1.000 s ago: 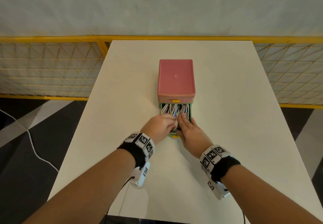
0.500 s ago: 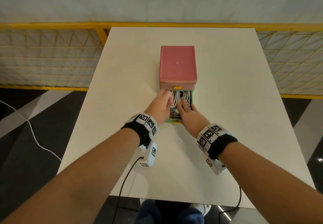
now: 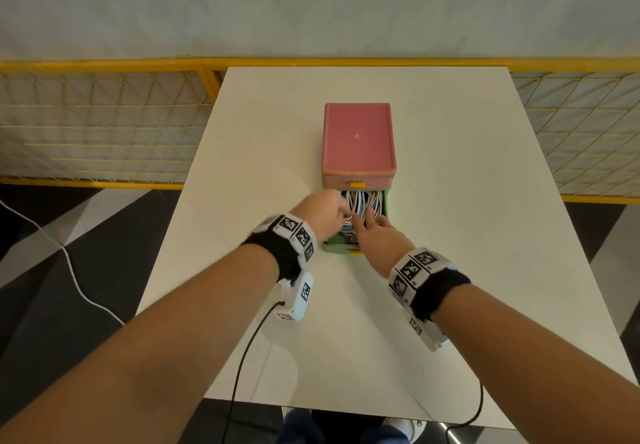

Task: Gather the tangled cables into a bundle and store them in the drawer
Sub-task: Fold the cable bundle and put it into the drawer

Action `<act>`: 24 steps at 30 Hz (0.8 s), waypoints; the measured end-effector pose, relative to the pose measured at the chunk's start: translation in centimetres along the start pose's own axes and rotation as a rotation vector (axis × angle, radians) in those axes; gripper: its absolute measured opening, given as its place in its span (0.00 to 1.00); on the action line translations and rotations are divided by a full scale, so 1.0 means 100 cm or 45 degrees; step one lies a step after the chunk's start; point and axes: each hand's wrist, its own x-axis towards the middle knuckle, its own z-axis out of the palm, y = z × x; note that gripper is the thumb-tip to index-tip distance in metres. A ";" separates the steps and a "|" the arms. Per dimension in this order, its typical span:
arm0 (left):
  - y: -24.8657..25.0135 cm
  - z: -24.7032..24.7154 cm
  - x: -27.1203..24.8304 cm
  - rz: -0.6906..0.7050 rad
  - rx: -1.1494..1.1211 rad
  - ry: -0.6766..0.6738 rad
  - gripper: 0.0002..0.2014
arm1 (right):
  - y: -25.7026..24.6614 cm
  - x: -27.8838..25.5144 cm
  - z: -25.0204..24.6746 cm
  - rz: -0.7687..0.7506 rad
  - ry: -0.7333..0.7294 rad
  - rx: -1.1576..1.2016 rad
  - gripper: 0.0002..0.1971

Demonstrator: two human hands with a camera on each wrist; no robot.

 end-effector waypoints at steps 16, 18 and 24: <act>-0.006 -0.036 0.029 0.002 -0.074 0.001 0.40 | 0.011 0.014 -0.022 0.098 0.353 0.169 0.15; -0.006 -0.033 0.029 0.007 -0.077 0.012 0.40 | 0.009 0.011 -0.012 0.063 0.377 0.203 0.16; -0.011 -0.028 0.030 0.027 -0.058 0.042 0.41 | 0.013 0.025 -0.008 0.024 0.294 0.240 0.27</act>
